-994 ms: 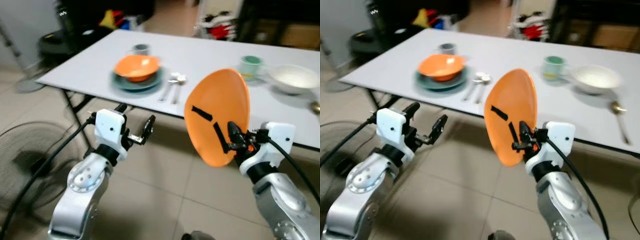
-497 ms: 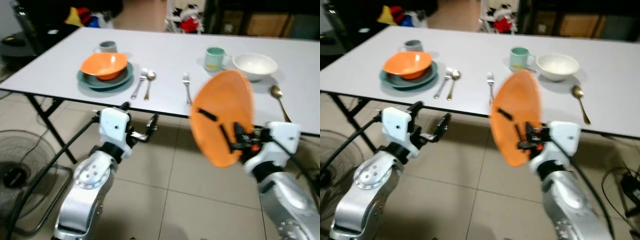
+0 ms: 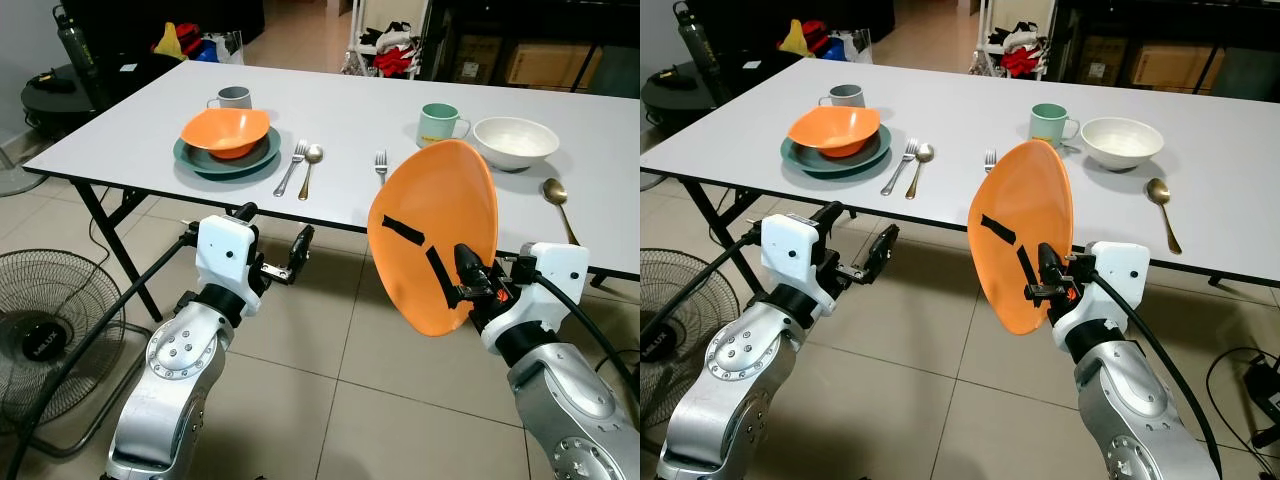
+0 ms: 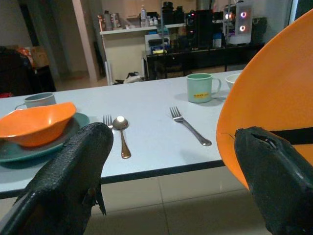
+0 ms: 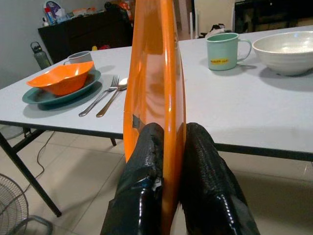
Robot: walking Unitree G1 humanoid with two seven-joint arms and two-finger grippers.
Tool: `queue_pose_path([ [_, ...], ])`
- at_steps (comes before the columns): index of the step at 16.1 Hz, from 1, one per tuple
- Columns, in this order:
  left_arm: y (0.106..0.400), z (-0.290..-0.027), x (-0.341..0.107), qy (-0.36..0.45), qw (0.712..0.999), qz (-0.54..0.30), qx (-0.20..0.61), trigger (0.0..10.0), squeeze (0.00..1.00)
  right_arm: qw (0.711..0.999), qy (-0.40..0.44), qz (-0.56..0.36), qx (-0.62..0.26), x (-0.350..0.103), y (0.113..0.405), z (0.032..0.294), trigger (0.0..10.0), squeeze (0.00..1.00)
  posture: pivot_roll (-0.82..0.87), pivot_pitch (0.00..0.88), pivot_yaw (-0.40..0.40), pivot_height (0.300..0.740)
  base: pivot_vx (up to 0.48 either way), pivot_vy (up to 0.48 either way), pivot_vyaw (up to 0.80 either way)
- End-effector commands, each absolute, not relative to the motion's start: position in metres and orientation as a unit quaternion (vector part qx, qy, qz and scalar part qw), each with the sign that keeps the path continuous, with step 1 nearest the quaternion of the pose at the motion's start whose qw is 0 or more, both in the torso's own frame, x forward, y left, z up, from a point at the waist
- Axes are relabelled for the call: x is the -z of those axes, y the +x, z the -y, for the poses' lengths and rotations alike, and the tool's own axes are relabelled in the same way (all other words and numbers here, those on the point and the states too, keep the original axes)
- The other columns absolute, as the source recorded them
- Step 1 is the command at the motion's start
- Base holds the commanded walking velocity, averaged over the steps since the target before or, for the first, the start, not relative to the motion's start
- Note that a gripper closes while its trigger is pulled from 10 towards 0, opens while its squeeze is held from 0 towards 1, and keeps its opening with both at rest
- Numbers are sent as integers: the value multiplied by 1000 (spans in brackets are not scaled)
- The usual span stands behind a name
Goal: Setting the table
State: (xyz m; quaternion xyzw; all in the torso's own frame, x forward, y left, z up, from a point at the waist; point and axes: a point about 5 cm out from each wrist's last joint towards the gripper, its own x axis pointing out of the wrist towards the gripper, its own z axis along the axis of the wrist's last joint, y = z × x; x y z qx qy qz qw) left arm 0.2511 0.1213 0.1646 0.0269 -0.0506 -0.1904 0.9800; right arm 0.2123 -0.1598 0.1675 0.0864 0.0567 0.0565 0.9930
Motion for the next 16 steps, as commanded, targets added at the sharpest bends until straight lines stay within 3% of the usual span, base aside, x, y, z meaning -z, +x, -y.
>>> queue_pose_path([
  [1, 251, -123, -165, 34, 981, 51, 186, 10000, 0, 994, 90, -34, -58, -178, 212, 160, 10000, 0, 18, 0, 56, 740, 0, 0, 0],
  [6, 253, -122, -166, 36, 980, 50, 187, 10000, 0, 993, 98, -40, -54, -176, 211, 160, 10000, 0, 19, 0, 58, 740, 0, -227, -619],
  [10, 254, -123, -167, 37, 980, 50, 187, 10000, 0, 992, 103, -40, -55, -177, 211, 158, 10000, 0, 21, 0, 62, 740, 0, -295, 0],
  [16, 255, -125, -165, 15, 983, 38, 179, 10000, 0, 991, 106, -50, -71, -175, 212, 156, 10000, 0, 18, 0, 65, 740, 0, 0, 0],
])
